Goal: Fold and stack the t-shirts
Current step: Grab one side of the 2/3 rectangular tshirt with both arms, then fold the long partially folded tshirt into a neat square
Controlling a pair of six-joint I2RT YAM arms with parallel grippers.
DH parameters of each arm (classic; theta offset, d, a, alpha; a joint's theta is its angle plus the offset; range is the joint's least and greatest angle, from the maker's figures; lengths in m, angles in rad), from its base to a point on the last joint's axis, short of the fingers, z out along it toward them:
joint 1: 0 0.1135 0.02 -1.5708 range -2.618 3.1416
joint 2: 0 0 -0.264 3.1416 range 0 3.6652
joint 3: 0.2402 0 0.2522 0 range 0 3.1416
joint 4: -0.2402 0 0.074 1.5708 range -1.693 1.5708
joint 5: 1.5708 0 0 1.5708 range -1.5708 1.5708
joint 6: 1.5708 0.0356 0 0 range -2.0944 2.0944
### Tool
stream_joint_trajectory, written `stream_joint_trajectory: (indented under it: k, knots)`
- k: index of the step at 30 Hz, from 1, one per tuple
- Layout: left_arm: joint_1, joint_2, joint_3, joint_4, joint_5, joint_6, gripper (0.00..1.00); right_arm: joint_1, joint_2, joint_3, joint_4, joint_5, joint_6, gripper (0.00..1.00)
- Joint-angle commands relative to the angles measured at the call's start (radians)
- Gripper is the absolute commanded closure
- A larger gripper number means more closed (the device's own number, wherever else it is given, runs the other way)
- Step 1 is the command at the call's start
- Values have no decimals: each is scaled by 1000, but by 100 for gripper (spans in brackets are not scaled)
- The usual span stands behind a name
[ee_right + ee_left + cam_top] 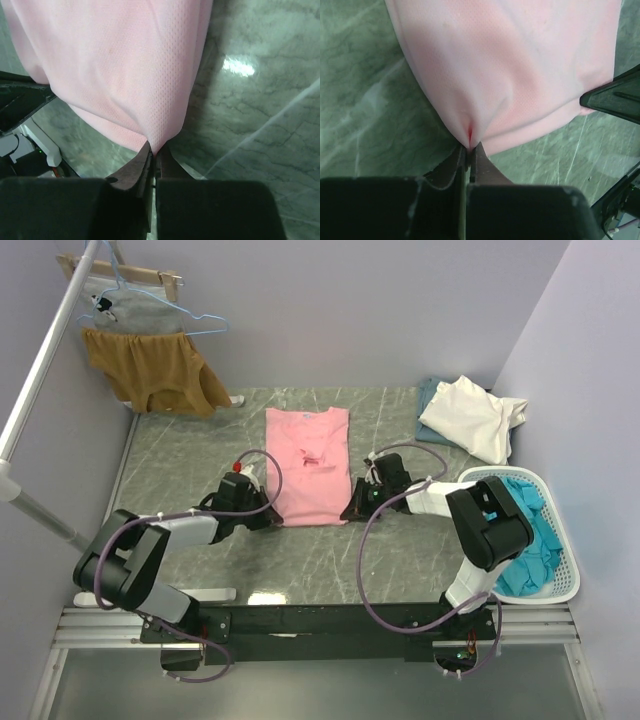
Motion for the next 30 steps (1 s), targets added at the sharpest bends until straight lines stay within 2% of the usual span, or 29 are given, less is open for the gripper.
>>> stream_joint_trajectory:
  k: [1,6,9,15,18,19,22,24,26,29,30]
  knots:
    - [0,-116,-5,-153,-11,30,99,1,-90,-60,-24,34,-10,100]
    - [-20,-262,-69,-297,28,-17,99,10,-288,-205,-53,36,23,100]
    - [-77,-371,-115,-343,40,-70,99,50,-406,-274,-87,24,46,100]
    - [-343,-619,-181,-468,-29,-266,99,202,-673,-363,-194,86,128,100]
    - [-393,-708,-145,-550,-119,-308,99,248,-800,-368,-233,118,164,100]
    - [-394,-720,-89,-578,-159,-300,99,246,-824,-357,-246,135,155,100]
    - [-394,-710,46,-670,-320,-240,99,246,-847,-270,-303,222,94,100]
    - [-394,-649,111,-701,-445,-184,97,242,-800,-180,-332,272,50,100]
    - [-391,-589,197,-705,-504,-128,95,219,-746,-86,-346,336,-15,100]
    - [-361,-460,285,-658,-551,-53,96,165,-613,23,-317,335,-84,100]
    - [-323,-402,298,-597,-543,-33,96,126,-542,50,-313,324,-99,100]
